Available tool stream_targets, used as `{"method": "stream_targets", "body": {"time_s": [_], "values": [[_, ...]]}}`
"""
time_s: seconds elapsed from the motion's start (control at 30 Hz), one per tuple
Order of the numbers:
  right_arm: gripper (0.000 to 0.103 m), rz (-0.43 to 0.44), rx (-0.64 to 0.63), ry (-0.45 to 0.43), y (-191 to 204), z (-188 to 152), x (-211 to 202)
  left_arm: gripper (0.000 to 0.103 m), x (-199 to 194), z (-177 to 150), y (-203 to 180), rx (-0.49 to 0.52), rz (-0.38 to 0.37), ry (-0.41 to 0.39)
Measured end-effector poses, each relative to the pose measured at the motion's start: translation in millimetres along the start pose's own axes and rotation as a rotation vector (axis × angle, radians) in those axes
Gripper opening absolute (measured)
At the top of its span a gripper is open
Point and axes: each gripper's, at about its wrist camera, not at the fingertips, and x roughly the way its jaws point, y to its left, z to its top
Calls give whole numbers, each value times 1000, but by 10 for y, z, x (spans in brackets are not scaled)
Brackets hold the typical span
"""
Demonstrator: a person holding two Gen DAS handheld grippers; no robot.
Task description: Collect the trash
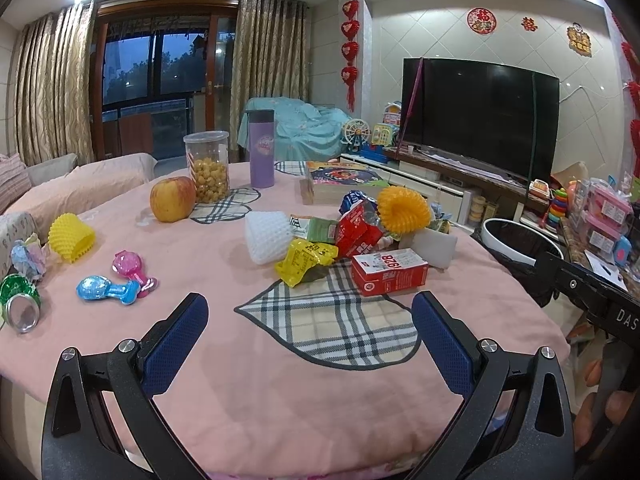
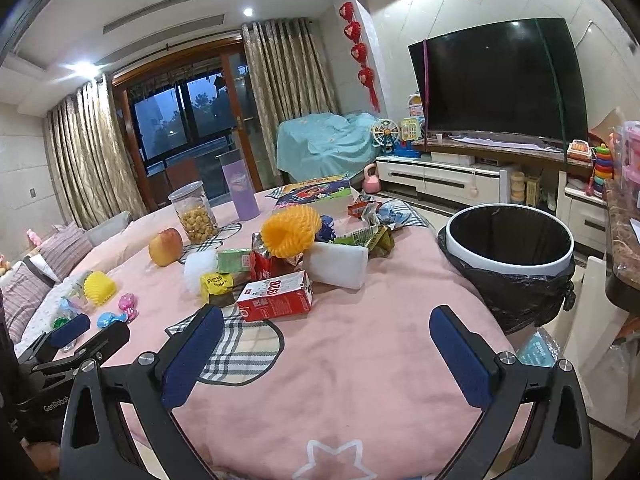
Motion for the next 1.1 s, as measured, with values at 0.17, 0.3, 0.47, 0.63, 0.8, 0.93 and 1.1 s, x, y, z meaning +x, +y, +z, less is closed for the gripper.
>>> {"method": "stream_targets", "body": {"time_s": [0.17, 0.3, 0.47, 0.63, 0.8, 0.93, 1.1], "values": [[103, 4, -2, 1, 4, -2, 2, 103, 10, -8, 9, 0, 0, 2], [103, 11, 2, 5, 6, 2, -9, 103, 5, 4, -9, 1, -1, 1], [103, 14, 3, 3, 9, 3, -14, 103, 7, 1, -15, 1, 1, 1], [103, 17, 4, 1, 18, -1, -13, 103, 6, 4, -13, 2, 0, 1], [103, 22, 6, 7, 21, -3, -9, 103, 3, 0, -11, 2, 0, 2], [103, 26, 8, 15, 14, -5, -2, 103, 5, 0, -13, 0, -1, 3], [103, 31, 9, 20, 15, -10, 6, 103, 11, -6, -2, -1, -2, 6]]}}
